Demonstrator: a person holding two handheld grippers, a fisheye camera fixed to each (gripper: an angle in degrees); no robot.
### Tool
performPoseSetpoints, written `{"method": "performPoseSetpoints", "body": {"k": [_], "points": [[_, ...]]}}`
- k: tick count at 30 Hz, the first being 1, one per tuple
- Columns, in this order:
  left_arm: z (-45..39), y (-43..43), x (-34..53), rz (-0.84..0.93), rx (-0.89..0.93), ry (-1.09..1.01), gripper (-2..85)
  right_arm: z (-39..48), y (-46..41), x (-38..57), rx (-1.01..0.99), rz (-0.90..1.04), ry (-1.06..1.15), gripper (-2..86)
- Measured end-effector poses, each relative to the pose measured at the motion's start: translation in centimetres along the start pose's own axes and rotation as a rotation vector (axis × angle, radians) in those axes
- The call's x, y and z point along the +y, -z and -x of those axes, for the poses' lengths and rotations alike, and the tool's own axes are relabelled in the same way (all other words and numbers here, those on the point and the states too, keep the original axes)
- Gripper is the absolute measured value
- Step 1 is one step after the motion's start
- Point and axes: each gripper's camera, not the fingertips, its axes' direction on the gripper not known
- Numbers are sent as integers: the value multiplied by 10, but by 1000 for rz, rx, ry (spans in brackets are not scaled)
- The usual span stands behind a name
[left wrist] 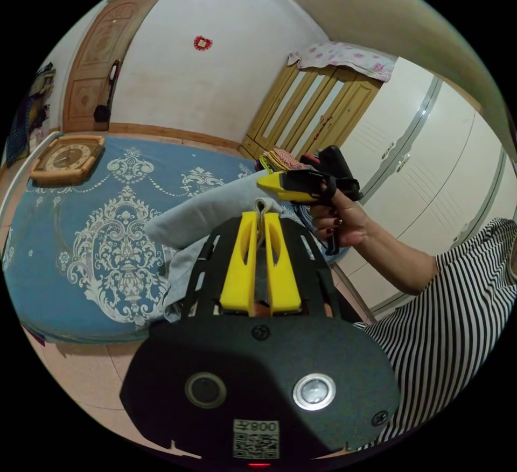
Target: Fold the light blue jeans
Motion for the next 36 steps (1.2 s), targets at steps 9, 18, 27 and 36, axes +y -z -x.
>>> {"method": "performPoseSetpoints", "body": {"k": [9,18,27,36], "points": [[67,104,-13,-205,-49,193,21,2,113,30,-1,-360,-24,61],[99,251,-63,-539,-118,152,21,46,235,93,88,-697,76,56],[128,280,-120,-502,-351,67,22,21,230,138,289,-588,-65,53],[239,163,-38,-54,-330,471,22,-75,149,187,400,-258,-378,29]]}}
